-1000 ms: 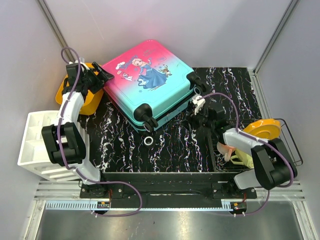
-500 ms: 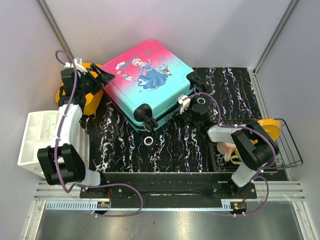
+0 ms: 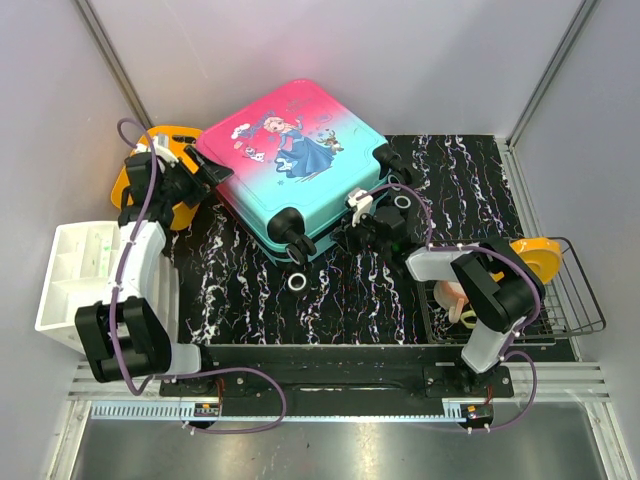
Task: Open, take out, and arrange the luggage
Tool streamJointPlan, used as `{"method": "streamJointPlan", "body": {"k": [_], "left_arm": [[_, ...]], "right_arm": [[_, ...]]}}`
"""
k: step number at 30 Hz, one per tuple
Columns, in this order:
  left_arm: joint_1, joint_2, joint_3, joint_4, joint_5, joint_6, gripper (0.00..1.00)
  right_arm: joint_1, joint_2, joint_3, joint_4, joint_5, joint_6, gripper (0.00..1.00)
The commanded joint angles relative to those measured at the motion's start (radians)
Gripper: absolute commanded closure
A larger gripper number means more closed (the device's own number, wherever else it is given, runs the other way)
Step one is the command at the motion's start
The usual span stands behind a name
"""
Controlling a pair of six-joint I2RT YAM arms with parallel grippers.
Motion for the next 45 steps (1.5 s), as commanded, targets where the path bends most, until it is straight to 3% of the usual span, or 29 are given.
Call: {"method": "streamJointPlan", "body": {"k": [1,2,3,9,10,11,14,18,23,27,32,37,45], "left_arm": [[0.005,-0.065,0.051,-0.017,0.145,0.132,0.1],[0.003,-0.064,0.071,-0.051,0.179,0.237,0.09],[0.002,-0.057,0.093,-0.092,0.226,0.291,0.09],[-0.041,-0.025,0.298,-0.459,0.449,0.812,0.05],[-0.061,-0.019,0.371,-0.579,0.473,0.9,0.05],[-0.085,-0.008,0.413,-0.647,0.484,1.075,0.05],[-0.243,0.036,0.542,-0.85,0.416,1.334,0.05],[-0.488,0.082,0.564,-0.819,0.243,1.313,0.12],[-0.662,0.101,0.48,-0.685,0.11,1.276,0.21],[-0.771,0.142,0.392,-0.667,0.02,1.299,0.27],[-0.774,0.179,0.319,-0.674,-0.086,1.296,0.36],[-0.692,0.212,0.334,-0.769,-0.106,1.335,0.45],[-0.551,0.236,0.357,-0.87,-0.135,1.437,0.48]], "right_arm": [[0.008,-0.038,-0.011,0.04,0.055,-0.026,0.85],[0.008,-0.046,-0.014,0.037,0.069,-0.03,0.89],[0.008,-0.061,-0.02,0.031,0.075,-0.032,1.0],[-0.031,-0.127,-0.016,-0.051,0.067,-0.072,1.0],[-0.039,-0.134,-0.016,-0.06,0.061,-0.075,1.0],[-0.048,-0.135,-0.013,-0.071,0.044,-0.079,1.0],[-0.062,-0.124,0.018,-0.117,0.027,-0.073,1.0],[-0.061,-0.095,0.049,-0.117,0.029,-0.043,1.0],[-0.07,-0.1,0.05,-0.117,0.086,-0.043,1.0],[-0.102,-0.114,0.035,-0.115,0.107,-0.043,1.0],[-0.183,-0.138,0.029,-0.13,0.13,-0.053,1.0],[-0.318,-0.135,0.076,-0.149,0.135,-0.082,1.0],[-0.366,-0.123,0.214,-0.223,0.224,-0.17,1.0]]}}
